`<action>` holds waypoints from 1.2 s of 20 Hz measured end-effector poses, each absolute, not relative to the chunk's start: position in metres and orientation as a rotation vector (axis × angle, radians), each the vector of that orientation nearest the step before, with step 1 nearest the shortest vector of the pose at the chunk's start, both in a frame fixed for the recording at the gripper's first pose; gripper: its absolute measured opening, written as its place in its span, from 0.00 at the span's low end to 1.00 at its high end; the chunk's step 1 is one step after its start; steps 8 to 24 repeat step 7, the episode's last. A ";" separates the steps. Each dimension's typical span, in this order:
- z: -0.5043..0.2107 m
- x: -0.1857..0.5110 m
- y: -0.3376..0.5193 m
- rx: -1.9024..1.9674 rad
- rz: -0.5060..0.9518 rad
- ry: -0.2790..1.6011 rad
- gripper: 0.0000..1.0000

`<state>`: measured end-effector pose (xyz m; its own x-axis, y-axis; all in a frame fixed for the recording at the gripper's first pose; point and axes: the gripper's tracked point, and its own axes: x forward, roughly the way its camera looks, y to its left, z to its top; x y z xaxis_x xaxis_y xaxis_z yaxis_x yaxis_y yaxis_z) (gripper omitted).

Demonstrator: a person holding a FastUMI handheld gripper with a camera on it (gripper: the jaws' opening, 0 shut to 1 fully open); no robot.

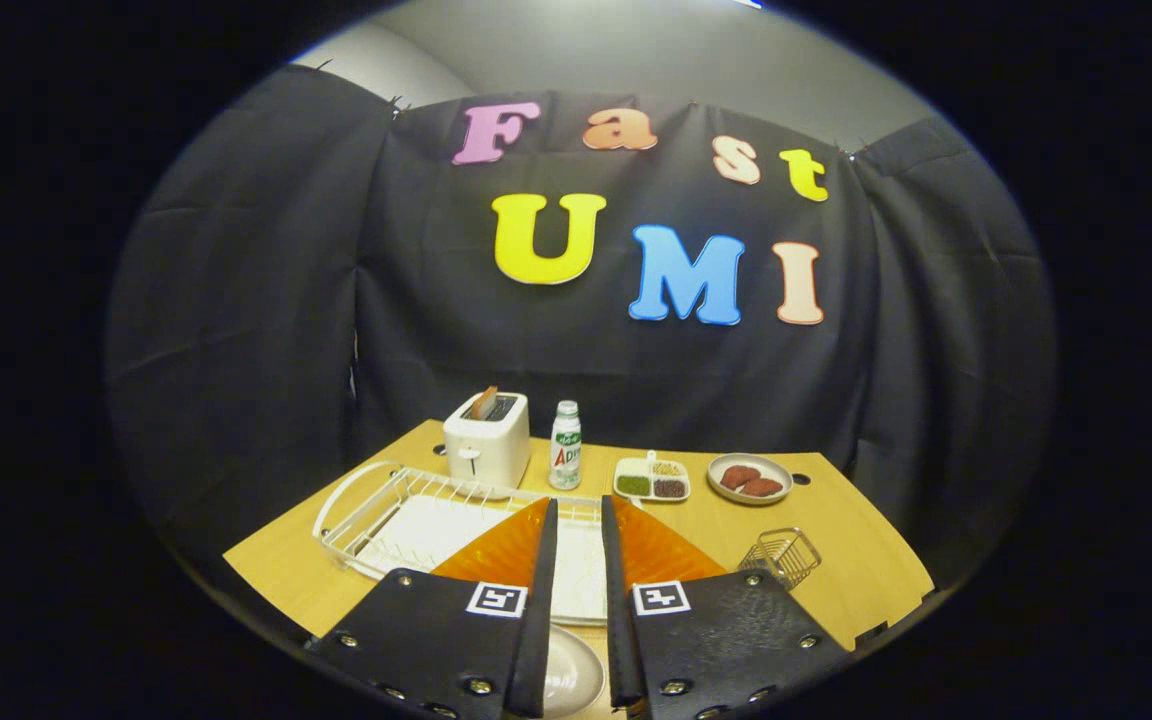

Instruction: Take the plate from the dish rack, then take the spoon from the basket and place it into the plate.

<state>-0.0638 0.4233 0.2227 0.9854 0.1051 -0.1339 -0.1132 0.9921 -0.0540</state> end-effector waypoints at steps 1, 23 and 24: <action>0.236 -0.056 0.416 -0.047 0.095 0.101 0.24; 0.274 -0.017 0.352 -0.019 -0.036 0.018 0.79; 0.274 -0.017 0.352 -0.019 -0.036 0.018 0.79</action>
